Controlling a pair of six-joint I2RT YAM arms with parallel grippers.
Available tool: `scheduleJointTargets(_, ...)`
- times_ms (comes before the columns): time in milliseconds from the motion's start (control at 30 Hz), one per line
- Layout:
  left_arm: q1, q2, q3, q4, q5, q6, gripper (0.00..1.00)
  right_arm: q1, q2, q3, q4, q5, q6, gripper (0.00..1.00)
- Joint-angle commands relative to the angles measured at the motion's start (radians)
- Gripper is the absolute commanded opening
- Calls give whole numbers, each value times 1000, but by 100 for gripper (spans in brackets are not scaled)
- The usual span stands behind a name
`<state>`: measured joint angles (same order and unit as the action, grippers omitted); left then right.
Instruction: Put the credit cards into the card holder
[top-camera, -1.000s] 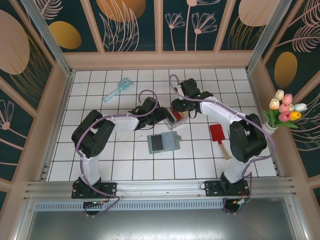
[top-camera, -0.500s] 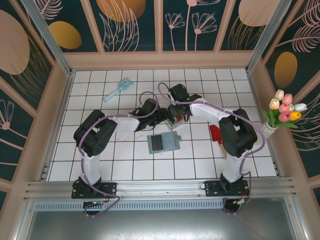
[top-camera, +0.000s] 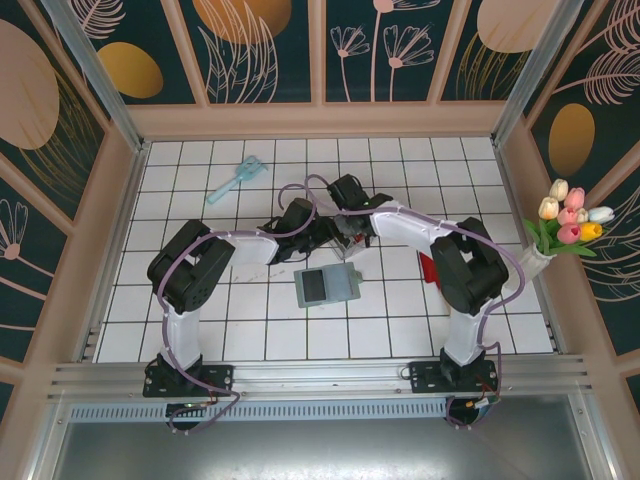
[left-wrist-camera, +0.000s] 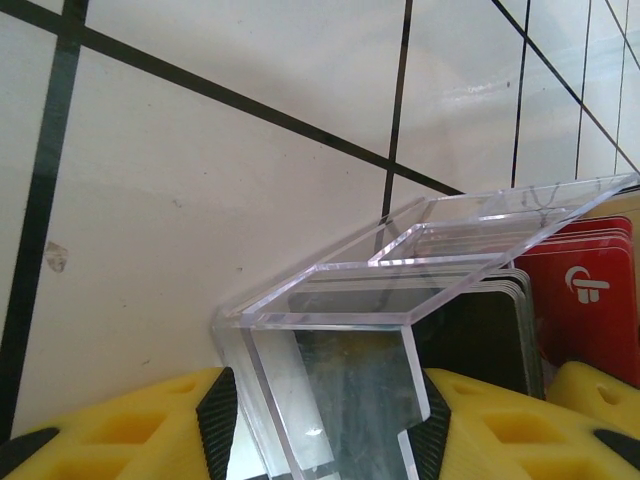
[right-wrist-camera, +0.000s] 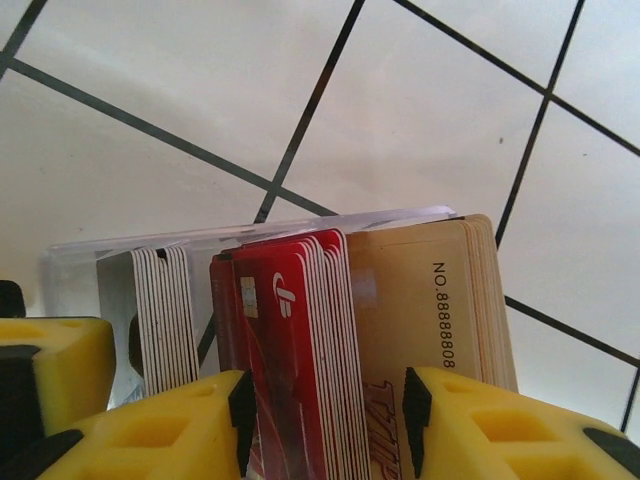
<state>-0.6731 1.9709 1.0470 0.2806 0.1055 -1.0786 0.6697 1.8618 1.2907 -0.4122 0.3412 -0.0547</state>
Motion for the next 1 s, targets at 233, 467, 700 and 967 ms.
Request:
scheduleJointTargets(233, 6, 20, -35, -25, -4, -6, 51, 19, -16, 15, -48, 110, -20, 39)
scheduleJointTargets(467, 6, 18, -36, -25, -6, -6, 51, 15, -32, 15, -51, 95, -18, 36)
scheduleJointTargets(700, 6, 19, -41, -29, -6, -2, 51, 7, -49, 9, -53, 102, -9, 29)
scheduleJointTargets(967, 7, 21, -40, -30, -4, -1, 50, 1, -65, 14, -56, 100, -11, 29)
